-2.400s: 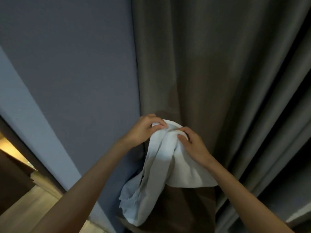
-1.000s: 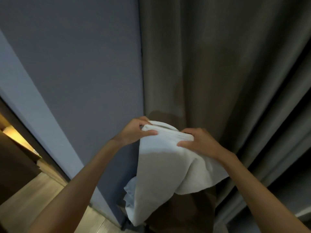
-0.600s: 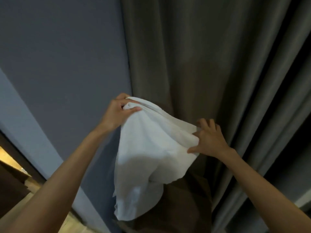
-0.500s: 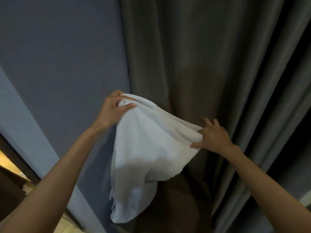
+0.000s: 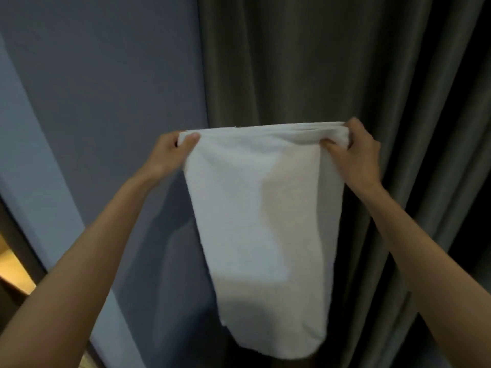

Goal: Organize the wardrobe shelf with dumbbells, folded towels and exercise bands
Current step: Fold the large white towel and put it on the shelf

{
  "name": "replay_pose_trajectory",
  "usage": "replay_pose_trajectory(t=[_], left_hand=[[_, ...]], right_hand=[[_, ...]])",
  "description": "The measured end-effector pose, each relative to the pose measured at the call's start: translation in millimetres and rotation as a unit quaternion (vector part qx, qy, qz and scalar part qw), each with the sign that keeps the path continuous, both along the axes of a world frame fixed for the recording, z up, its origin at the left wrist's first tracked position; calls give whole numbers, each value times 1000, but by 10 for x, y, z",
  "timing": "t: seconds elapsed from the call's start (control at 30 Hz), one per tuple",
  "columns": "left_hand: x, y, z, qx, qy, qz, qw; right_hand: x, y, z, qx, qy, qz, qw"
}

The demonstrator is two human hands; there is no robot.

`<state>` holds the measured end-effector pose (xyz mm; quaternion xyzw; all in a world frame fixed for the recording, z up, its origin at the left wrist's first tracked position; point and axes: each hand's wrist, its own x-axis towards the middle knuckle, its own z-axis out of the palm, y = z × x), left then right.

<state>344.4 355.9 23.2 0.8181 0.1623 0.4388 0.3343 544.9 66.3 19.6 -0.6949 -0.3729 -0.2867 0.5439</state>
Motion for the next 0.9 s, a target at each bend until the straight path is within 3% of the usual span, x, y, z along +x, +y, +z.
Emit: replay_pose_trajectory(t=[0.17, 0.37, 0.5, 0.6, 0.73, 0.9], left_hand=[[206, -200, -194, -96, -31, -21, 995], [298, -463, -141, -63, -83, -71, 992], [369, -522, -153, -137, -127, -105, 977], [522, -455, -245, -186, -111, -85, 973], [777, -395, -402, -169, -56, -23, 984], [980, -347, -496, -176, -59, 23, 982]], right_hand=[[59, -220, 124, 27, 66, 43, 997], [177, -583, -135, 60, 178, 26, 982], [227, -708, -276, 74, 206, 33, 975], [319, -682, -430, 73, 230, 34, 970], [479, -521, -622, 56, 264, 23, 963], [553, -363, -665, 23, 232, 15, 972]])
